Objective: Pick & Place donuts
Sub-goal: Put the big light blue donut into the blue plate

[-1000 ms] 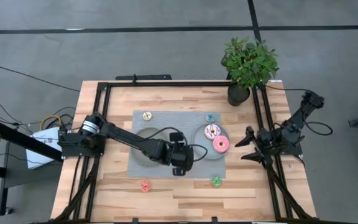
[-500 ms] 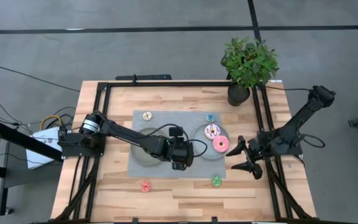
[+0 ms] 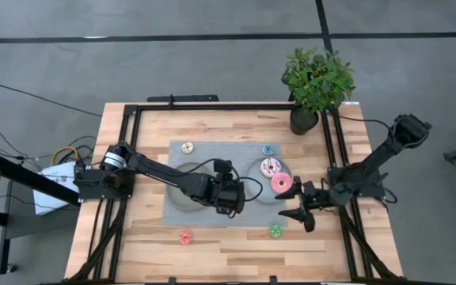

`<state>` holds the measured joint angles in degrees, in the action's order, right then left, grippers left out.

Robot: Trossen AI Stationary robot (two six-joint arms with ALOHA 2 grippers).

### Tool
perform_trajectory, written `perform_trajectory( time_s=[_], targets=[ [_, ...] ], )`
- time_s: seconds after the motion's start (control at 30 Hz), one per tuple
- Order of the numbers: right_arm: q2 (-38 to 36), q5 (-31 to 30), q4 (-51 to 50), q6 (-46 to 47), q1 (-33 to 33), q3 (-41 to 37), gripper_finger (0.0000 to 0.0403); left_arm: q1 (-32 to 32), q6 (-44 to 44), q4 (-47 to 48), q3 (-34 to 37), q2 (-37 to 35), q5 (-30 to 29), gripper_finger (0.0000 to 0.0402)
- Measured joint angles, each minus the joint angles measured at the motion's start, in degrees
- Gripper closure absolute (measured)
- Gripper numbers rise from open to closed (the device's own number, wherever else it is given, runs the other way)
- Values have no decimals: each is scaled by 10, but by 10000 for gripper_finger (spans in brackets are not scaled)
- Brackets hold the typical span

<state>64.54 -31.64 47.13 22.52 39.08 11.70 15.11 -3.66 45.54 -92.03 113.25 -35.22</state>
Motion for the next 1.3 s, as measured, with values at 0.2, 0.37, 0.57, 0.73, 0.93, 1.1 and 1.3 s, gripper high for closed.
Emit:
perform_trajectory(
  time_s=[0.2, 0.37, 0.57, 0.73, 0.93, 1.1, 1.3],
  targets=[
    [64, 0, 62, 0, -61, 1, 137, 7, 0, 23, 0, -53, -26, 290],
    [103, 0, 62, 0, -103, 31, 137, 20, 0, 25, 13, -95, -34, 290],
    [162, 2, 61, -43, -136, 92, 137, 37, -5, 27, 27, -108, -52, 290],
    [209, 3, 61, -63, -148, 144, 137, 51, -5, 37, 27, -108, -76, 290],
    [248, 5, 56, -65, -155, 185, 137, 64, -22, 62, 27, -108, -106, 290],
    [257, 61, 56, -59, -177, 199, 137, 68, -31, 66, 27, -107, -107, 290],
    [258, 118, 41, -30, -206, 210, 137, 69, -36, 66, 27, -107, -107, 290]
  ],
)
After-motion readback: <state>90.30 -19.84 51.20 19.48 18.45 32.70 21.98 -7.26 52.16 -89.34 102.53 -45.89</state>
